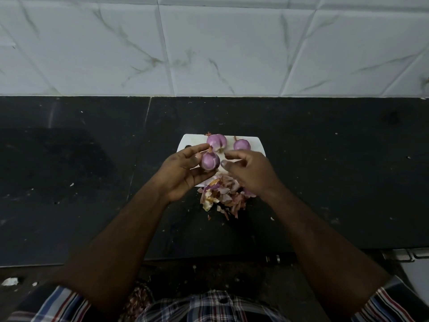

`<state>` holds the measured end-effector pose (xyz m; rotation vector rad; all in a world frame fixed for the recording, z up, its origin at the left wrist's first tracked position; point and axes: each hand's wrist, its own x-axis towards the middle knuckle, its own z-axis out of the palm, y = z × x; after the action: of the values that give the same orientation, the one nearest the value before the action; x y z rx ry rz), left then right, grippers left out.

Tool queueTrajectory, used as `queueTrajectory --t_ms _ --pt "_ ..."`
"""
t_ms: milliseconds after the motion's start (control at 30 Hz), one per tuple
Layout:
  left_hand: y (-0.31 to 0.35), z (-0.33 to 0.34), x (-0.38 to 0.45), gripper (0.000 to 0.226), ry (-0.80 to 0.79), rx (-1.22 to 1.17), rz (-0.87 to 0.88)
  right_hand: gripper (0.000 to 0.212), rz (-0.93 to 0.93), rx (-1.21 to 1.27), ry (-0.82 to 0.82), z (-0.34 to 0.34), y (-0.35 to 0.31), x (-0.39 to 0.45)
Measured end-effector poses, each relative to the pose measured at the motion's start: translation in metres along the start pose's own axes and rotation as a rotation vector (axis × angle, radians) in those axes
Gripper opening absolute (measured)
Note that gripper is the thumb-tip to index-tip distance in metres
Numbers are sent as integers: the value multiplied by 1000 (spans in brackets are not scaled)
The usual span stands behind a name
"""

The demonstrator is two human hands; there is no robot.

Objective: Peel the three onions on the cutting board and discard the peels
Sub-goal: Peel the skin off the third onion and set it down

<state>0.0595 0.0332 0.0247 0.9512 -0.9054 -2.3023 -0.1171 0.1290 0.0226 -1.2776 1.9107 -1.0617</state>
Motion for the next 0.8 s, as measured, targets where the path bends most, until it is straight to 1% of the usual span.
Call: queueTrajectory --t_ms 67,133,233,300,367,433,500,700,800 --pt "-1 1 0 32 -24 61 -5 39 48 90 -63 1 -9 7" --pt "-1 4 0 32 -48 108 11 32 76 128 -135 2 -15 13" --pt "0 5 2 39 -56 168 54 31 123 234 -161 2 -13 19" --pt "0 4 4 39 -45 217 73 30 153 270 -161 3 -11 21" --pt "0 6 5 37 -36 265 98 31 146 222 -124 7 -10 23" --pt "-1 8 5 37 -25 298 125 40 116 142 -60 10 -11 23" --pt "-2 11 5 37 -19 304 147 42 96 98 -26 11 -12 23" --pt "-7 14 6 37 -25 255 185 27 49 67 59 16 -11 18" --pt "-10 14 6 38 -16 209 186 26 42 85 70 18 -11 15"
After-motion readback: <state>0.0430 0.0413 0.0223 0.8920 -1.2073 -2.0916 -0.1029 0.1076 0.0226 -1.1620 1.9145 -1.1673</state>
